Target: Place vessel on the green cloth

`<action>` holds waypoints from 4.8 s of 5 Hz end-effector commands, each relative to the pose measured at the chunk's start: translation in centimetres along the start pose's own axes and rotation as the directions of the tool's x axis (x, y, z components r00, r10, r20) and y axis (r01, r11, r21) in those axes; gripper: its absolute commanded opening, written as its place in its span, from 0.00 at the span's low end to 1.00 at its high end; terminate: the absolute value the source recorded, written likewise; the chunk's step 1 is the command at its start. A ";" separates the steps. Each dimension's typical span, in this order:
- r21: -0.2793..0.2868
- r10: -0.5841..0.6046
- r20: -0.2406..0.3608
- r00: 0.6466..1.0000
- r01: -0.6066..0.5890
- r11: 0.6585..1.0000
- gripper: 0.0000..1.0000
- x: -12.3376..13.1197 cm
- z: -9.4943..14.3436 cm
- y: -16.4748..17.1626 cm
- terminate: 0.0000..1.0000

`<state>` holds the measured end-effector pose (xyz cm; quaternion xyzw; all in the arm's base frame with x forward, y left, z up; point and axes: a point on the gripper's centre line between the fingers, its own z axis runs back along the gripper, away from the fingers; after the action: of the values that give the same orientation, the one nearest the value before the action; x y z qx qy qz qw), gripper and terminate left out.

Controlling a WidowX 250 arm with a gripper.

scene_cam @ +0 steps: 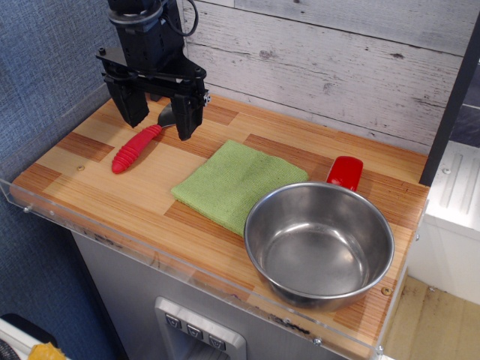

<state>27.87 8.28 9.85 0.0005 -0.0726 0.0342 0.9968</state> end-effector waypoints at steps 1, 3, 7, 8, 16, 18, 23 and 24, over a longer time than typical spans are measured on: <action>0.000 0.000 0.000 1.000 0.000 1.000 1.00 0.0 0.0 0.0 0.00; -0.040 -0.219 0.043 0.975 0.221 0.975 1.00 -1.3 -0.3 -4.3 0.00; 0.006 -0.279 -0.045 0.959 0.279 0.960 1.00 -3.3 -1.8 -9.2 0.00; 0.016 -0.246 -0.056 0.968 0.247 0.969 1.00 -3.0 -3.2 -10.7 0.00; -0.139 -0.034 0.038 0.999 0.039 0.990 0.00 -0.6 1.0 -7.9 0.00; -0.184 0.172 0.078 0.982 -0.155 0.971 0.00 2.1 3.3 -1.9 0.00; -0.140 0.219 0.015 0.976 -0.215 0.967 0.00 2.5 -1.1 0.3 0.00; -0.160 0.216 0.006 0.976 -0.212 0.964 0.00 2.1 -0.9 0.1 0.00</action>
<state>30.34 7.85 7.45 -0.0932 -0.0574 0.1355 0.9847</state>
